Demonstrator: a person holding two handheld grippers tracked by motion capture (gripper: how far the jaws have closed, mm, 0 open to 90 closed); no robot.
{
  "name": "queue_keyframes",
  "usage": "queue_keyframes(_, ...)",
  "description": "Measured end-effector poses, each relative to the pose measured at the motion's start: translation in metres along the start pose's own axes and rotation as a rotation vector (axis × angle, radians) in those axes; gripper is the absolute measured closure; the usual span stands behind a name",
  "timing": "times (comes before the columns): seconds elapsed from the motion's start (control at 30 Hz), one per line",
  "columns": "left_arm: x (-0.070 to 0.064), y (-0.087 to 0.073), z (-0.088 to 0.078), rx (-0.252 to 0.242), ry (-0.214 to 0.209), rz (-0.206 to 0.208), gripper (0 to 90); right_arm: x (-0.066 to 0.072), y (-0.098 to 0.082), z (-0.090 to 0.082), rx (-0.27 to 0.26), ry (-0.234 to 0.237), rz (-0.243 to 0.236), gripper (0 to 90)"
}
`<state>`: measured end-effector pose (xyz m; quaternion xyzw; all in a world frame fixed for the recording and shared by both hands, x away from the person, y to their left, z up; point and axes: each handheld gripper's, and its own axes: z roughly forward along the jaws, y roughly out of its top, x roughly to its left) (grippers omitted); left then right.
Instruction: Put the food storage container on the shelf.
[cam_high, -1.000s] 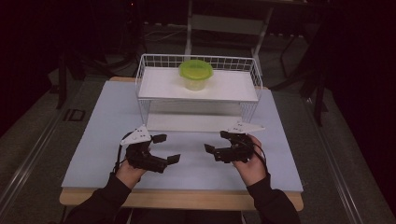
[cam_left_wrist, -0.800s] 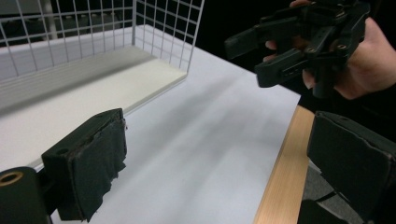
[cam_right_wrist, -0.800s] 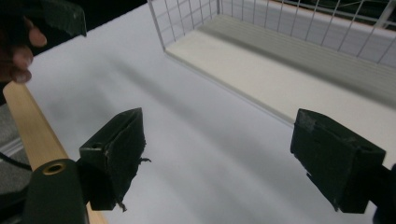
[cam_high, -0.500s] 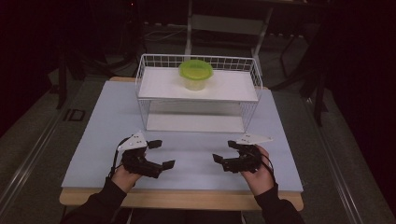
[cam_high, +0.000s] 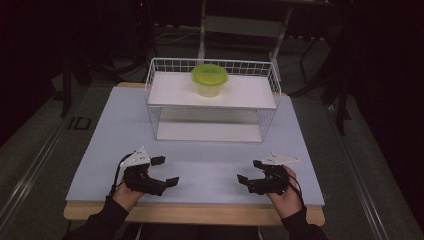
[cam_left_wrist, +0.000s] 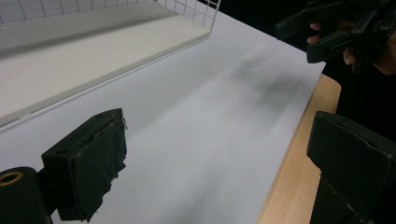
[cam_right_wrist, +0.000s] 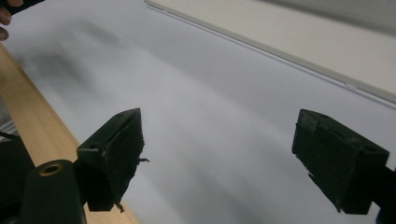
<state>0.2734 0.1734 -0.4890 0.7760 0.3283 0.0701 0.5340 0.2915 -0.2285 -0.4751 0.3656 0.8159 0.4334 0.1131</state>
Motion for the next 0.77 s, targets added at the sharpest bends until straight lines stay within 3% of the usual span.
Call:
queue_keyframes(0.43, 0.0, -0.006, 0.005, 0.029, -0.026, 0.0, 5.9, -0.01, -0.015, -0.008, 0.008, -0.037, -0.014, 14.9)
queue_keyframes(0.77, 0.0, -0.007, 0.001, 0.023, -0.012, -0.004, 5.9, -0.014, -0.017, -0.007, 0.016, -0.043, -0.003, 14.9)
